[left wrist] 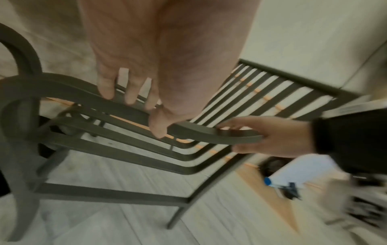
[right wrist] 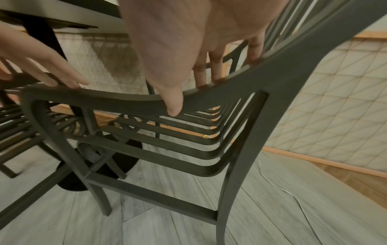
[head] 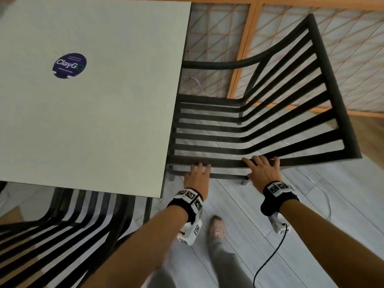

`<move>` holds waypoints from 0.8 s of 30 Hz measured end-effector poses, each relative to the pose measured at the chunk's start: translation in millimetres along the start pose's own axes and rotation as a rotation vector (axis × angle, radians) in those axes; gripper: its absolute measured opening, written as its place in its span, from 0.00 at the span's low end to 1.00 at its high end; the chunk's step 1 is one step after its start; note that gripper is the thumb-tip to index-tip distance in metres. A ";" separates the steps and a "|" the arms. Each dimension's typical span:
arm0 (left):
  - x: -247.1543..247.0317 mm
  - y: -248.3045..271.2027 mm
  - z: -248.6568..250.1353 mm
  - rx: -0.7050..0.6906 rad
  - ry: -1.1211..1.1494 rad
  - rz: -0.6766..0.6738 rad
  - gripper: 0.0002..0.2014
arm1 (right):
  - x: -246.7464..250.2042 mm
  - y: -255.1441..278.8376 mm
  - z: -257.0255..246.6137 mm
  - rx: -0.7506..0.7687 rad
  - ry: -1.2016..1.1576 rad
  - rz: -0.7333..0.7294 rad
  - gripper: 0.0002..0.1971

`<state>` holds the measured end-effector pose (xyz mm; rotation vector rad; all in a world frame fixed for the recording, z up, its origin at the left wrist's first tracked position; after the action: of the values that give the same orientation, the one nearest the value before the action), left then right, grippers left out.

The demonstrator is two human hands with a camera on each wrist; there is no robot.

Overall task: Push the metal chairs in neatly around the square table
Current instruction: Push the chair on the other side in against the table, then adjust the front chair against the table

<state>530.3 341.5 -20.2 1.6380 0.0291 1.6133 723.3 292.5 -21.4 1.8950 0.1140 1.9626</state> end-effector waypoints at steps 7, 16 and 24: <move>-3.6 148.9 -16.3 -0.252 -0.207 -0.198 0.22 | 9.6 66.7 -83.8 0.034 -0.056 -0.015 0.29; 17.0 326.7 -180.1 -0.376 -0.314 -0.358 0.24 | -3.9 163.7 -315.4 0.101 -0.315 -0.129 0.31; -10.3 410.4 -344.5 -0.235 -0.010 -0.480 0.43 | 3.0 211.4 -450.2 0.188 -0.487 -0.165 0.41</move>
<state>29.7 240.9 142.4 1.3328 0.2043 1.1920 236.4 199.4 19.1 2.3448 0.3103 1.3789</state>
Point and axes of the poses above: each hand's wrist, its own y-axis away from the middle knuckle, its own x-axis out of the back of the hand, z = x × y, the point moved 8 cm from there along -y, towards the middle knuckle, and after that the axes turned 3 degrees about -y, right-handed, at the moved point
